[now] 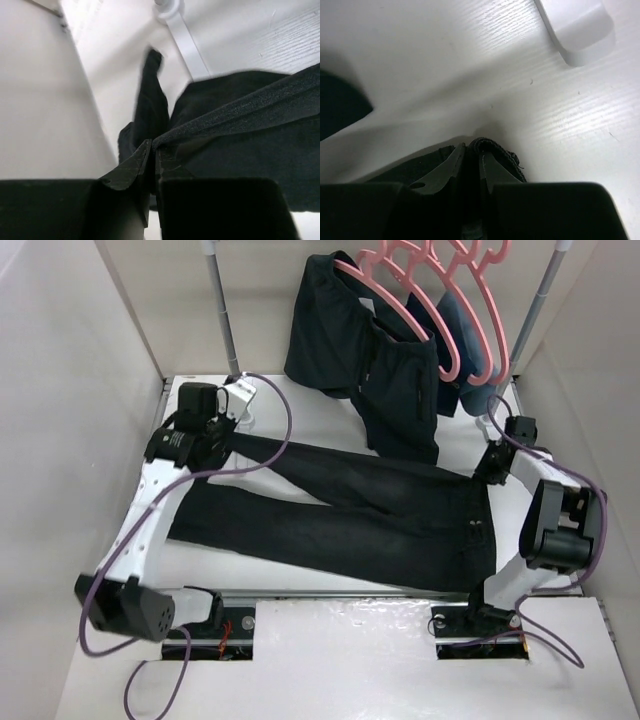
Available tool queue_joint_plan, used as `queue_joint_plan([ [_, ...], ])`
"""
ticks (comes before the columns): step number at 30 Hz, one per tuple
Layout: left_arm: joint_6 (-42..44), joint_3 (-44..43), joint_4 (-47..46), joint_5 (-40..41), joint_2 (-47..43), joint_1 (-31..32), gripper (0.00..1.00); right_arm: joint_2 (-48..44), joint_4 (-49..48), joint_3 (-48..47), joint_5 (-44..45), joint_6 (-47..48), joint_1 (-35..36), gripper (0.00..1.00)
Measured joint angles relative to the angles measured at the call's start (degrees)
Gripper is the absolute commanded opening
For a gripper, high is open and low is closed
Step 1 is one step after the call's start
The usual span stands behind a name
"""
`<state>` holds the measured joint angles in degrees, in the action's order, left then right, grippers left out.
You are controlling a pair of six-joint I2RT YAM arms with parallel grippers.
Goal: Place the trousers on the hanger
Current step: Fold the trousers at the center of the board.
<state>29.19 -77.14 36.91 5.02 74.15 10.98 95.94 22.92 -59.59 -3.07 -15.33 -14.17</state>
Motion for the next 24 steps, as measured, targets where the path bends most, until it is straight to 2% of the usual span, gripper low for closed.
queue_joint_plan([
  [4, 2.2, 1.2, -0.7, 3.0, -6.4, 2.6, 0.00, -6.1, -0.2, 0.8, -0.4, 0.6, 0.0, 0.00],
  [8, 3.4, 9.1, -0.5, 6.3, -8.5, 4.1, 0.00, -8.9, -0.7, 0.8, -0.3, 1.9, 0.0, 0.00],
  [9, 3.4, 11.0, 0.3, 6.7, -7.4, 4.3, 0.04, -9.2, -0.6, 0.8, -0.2, 2.1, 0.0, 0.00],
  [10, 3.4, 12.9, 1.0, 6.5, -5.9, 4.7, 0.23, -9.7, -0.4, 0.8, 0.0, 2.3, 0.0, 0.00],
  [11, 3.7, 14.8, 2.1, 5.7, -4.3, 4.9, 0.32, -10.3, -0.3, 0.8, 0.3, 2.6, 0.0, 0.00],
  [14, 5.6, 19.4, 7.7, -0.2, -0.5, 6.2, 0.49, -13.7, 0.2, 0.8, 1.4, 3.3, 0.0, 0.00],
  [16, 7.6, 20.7, 12.6, -5.9, 0.1, 7.0, 0.56, -16.1, 0.5, 0.8, 2.3, 3.6, 0.0, 0.00],
  [18, 9.2, 20.1, 15.6, -11.1, -0.9, 6.7, 0.66, -19.3, 0.9, 0.7, 3.6, 4.0, -0.1, 0.00],
  [19, 9.6, 19.2, 16.2, -12.9, -1.7, 5.7, 0.76, -20.8, 1.1, 0.4, 4.1, 4.4, -0.1, 0.00],
  [20, 9.7, 18.0, 16.3, -14.5, -2.7, 4.2, 0.79, -22.1, 1.1, 0.1, 4.6, 5.0, -0.1, 0.00],
  [24, 5.1, 12.5, 7.2, -14.8, -6.5, -4.5, 0.87, -25.6, 1.0, -1.9, 5.7, 7.4, -0.1, 0.00],
])
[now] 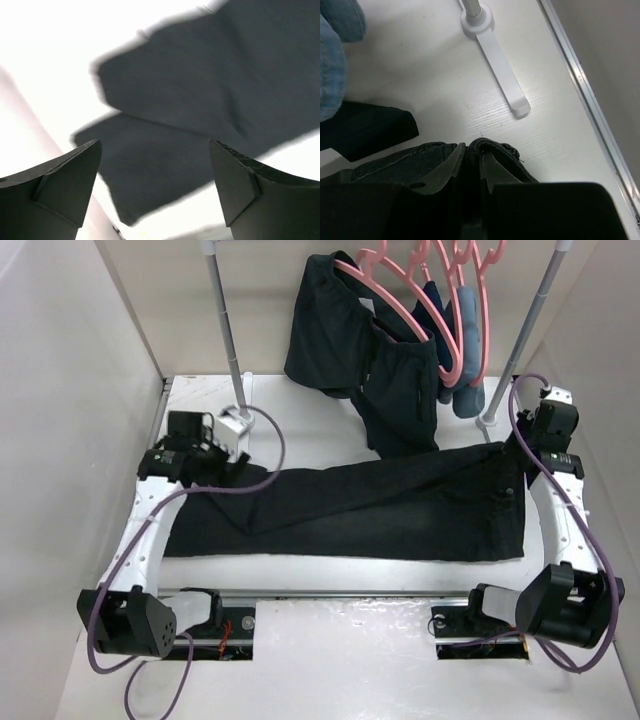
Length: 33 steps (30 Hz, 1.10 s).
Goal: Place the trousers on the hanger
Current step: Fold the trousers at the center of the board.
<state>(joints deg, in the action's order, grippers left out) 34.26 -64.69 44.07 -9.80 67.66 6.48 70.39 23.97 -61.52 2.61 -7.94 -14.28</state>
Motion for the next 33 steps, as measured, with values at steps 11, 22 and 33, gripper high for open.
queue_joint_plan([
  [11, -11.5, -9.9, -12.6, 2.6, 22.8, 7.1, 0.94, -1.2, 0.0, -0.3, -2.3, 2.1, 0.0, 0.00],
  [22, -17.8, -6.8, -17.9, 23.1, 35.5, 15.9, 0.66, -1.1, 0.0, 2.5, -2.6, 2.1, -0.1, 0.00],
  [33, -19.7, -4.3, -20.5, 27.8, 36.9, 17.0, 0.00, -1.1, 0.0, 2.6, -3.0, 1.9, -0.3, 0.00],
])
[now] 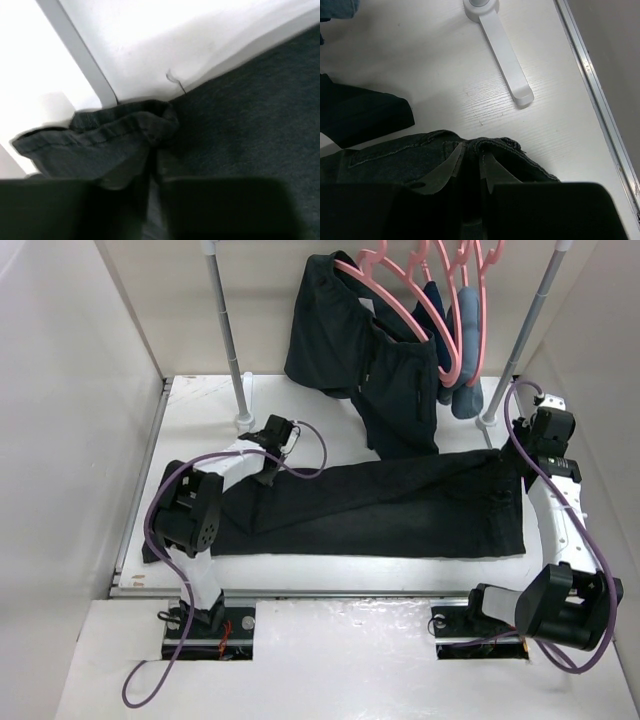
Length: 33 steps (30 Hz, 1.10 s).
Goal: Place the trousers on the hanger
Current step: Fold the trousers at the center of the board.
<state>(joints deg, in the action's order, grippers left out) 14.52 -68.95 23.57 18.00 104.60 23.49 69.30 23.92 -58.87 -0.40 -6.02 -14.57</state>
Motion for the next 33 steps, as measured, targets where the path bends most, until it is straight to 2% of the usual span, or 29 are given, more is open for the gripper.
queue_joint_plan([
  [8, 0.4, -1.6, 3.0, -1.8, -1.8, -6.7, 0.00, 0.0, -0.5, 0.2, -0.8, 0.0, 0.0, 0.00],
  [14, 1.9, -15.1, 10.9, -1.9, -12.7, -19.7, 0.00, -0.1, 0.0, -0.5, -1.3, 0.2, -0.1, 0.00],
  [16, 2.8, -15.7, 11.1, -1.3, -17.2, -23.6, 0.00, -0.8, 0.4, -0.5, -1.0, -0.7, -0.2, 0.00],
  [19, 5.1, -9.6, 11.8, 1.3, -27.8, -30.3, 0.00, -5.8, 0.3, 3.4, 0.5, -4.8, -0.3, 0.00],
  [23, 8.7, 8.5, 14.2, 4.5, -38.0, -35.1, 0.00, -16.5, 0.4, 14.7, 3.9, -13.6, -1.3, 0.00],
  [28, 11.1, 26.4, 15.5, 5.6, -34.9, -35.6, 0.00, -24.3, 4.8, 28.1, 8.1, -26.1, -4.7, 0.00],
  [33, 13.1, 29.8, 13.3, 8.5, -35.1, -35.6, 0.00, -28.5, 8.3, 31.7, 10.9, -32.5, -5.8, 0.00],
])
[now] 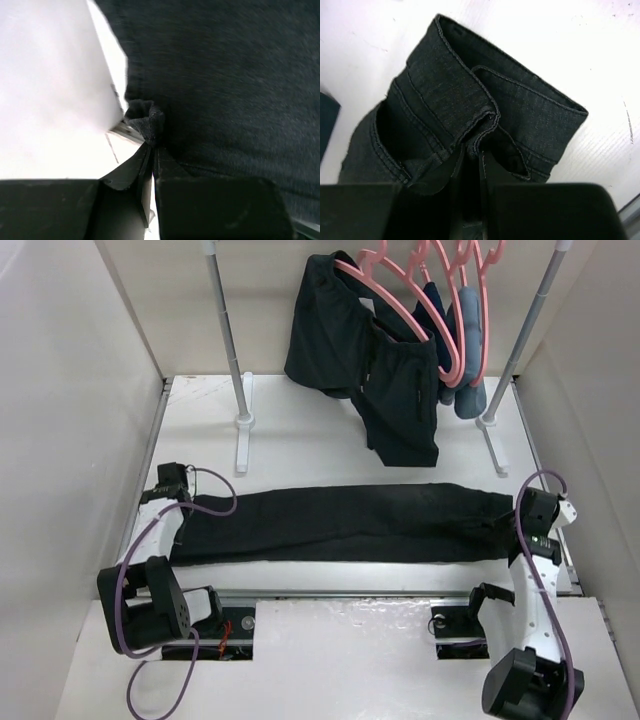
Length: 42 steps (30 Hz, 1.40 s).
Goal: Place the trousers on the hanger
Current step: Fold the trousers at the center of the board.
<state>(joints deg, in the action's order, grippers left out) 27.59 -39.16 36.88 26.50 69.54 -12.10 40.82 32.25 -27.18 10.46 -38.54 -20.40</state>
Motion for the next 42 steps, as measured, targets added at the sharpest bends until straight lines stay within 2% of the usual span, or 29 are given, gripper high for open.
queue_joint_plan([
  [5, 2.0, -4.1, -1.3, 1.7, 0.5, -0.8, 0.00, 0.9, 0.5, -1.2, 1.2, -1.1, -0.1, 0.00],
  [10, 5.0, -15.1, -1.5, 1.4, 3.1, -5.8, 0.00, 2.1, 4.3, -9.7, 3.3, 1.9, 0.0, 0.00],
  [12, 5.8, -16.9, -1.5, 0.5, 3.1, -8.0, 0.00, 1.5, 5.1, -12.5, 3.2, 2.5, 0.4, 0.00],
  [14, 6.6, -16.4, -1.0, -0.3, 3.1, -9.7, 0.00, 0.1, 5.6, -13.0, 2.7, 2.5, 0.9, 0.13],
  [15, 7.0, -15.0, -1.4, -0.7, 3.1, -10.4, 0.00, -0.4, 6.3, -12.7, 2.6, 2.3, 0.9, 0.22],
  [16, 7.5, -13.0, -1.5, -0.8, 3.1, -11.0, 0.00, -0.9, 6.5, -11.8, 2.8, 2.0, 0.9, 0.37],
  [17, 8.1, -10.7, -1.4, -0.8, 3.3, -11.4, 0.00, -1.1, 6.6, -11.1, 3.4, 1.3, 0.9, 0.75],
  [19, 9.1, -6.1, -1.8, -0.8, 4.1, -12.2, 0.00, -1.0, 7.0, -7.6, 5.7, 0.0, 0.4, 0.97],
  [20, 9.5, -3.8, -1.9, -0.8, 4.5, -12.5, 0.00, -0.6, 7.5, -6.4, 6.3, -0.7, 0.0, 1.00],
  [24, 10.9, 1.4, -2.3, -0.6, 5.1, -12.8, 0.00, 2.4, 9.6, -5.5, 6.5, -1.5, -0.2, 1.00],
  [29, 11.1, 0.7, -3.2, -1.4, 5.1, -12.8, 0.00, 3.7, 10.3, -8.5, 1.5, -0.4, -0.2, 1.00],
  [34, 11.1, -1.2, -3.5, -2.5, 5.1, -12.8, 0.01, 0.9, 10.9, -6.0, -5.3, -2.2, -0.2, 1.00],
  [37, 11.0, -1.3, -3.4, -3.1, 5.5, -12.8, 0.12, -0.1, 11.2, -0.9, -8.8, -4.8, -0.2, 1.00],
  [42, 10.9, -1.4, -2.6, -4.4, 6.3, -12.8, 0.73, 1.1, 11.3, 4.0, -11.2, -8.6, -0.2, 1.00],
])
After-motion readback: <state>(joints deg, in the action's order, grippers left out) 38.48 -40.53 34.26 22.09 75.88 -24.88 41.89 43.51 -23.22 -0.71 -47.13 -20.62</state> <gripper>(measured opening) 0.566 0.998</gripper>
